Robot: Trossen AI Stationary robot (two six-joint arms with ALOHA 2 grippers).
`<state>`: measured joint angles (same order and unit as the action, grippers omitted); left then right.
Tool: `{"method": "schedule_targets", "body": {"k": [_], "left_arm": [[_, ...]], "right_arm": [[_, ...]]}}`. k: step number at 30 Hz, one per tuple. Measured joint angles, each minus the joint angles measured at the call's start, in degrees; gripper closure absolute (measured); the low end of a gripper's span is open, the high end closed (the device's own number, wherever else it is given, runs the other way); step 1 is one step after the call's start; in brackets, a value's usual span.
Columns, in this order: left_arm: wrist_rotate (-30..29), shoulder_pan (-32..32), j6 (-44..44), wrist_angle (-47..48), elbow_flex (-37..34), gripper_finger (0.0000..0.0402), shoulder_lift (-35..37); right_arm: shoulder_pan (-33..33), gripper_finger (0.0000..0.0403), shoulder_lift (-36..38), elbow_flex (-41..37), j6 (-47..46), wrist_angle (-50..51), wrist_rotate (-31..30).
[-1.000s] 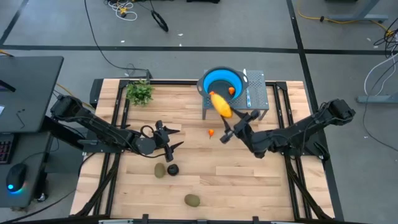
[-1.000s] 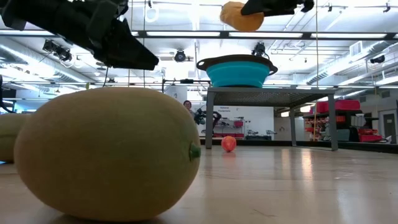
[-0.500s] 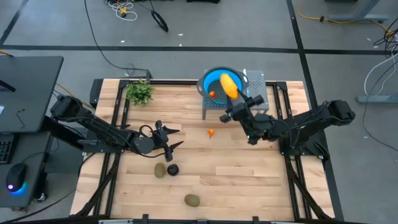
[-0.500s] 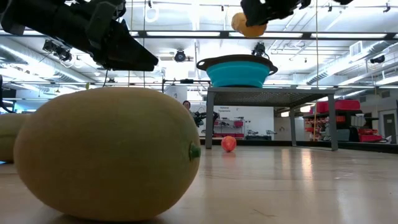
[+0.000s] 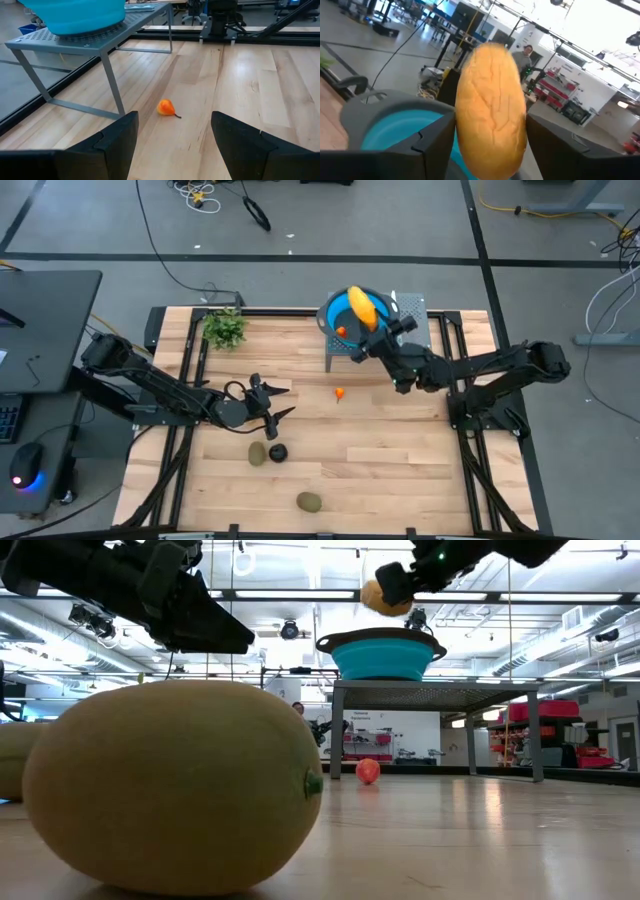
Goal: Pick & Place Fruit
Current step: Put the yellow mango into the blue strainer bowl, then put the yellow peach into the blue strainer bowl
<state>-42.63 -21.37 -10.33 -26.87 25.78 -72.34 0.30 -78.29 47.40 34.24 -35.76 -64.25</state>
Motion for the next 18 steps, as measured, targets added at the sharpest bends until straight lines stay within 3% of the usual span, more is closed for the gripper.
{"method": "schedule_targets", "body": {"k": [8, 18], "left_arm": [[0.0, 0.0, 0.0, 0.0, 0.0, 0.0143, 0.0], [-0.1, 0.0, 0.0, 0.4, 0.0, 0.0143, 0.0]], "right_arm": [[-2.5, 0.0107, 0.0, 0.0, -7.0, 5.9, -0.2], [2.1, 0.0096, 0.0, 0.0, -6.8, 0.4, -0.2]]}}
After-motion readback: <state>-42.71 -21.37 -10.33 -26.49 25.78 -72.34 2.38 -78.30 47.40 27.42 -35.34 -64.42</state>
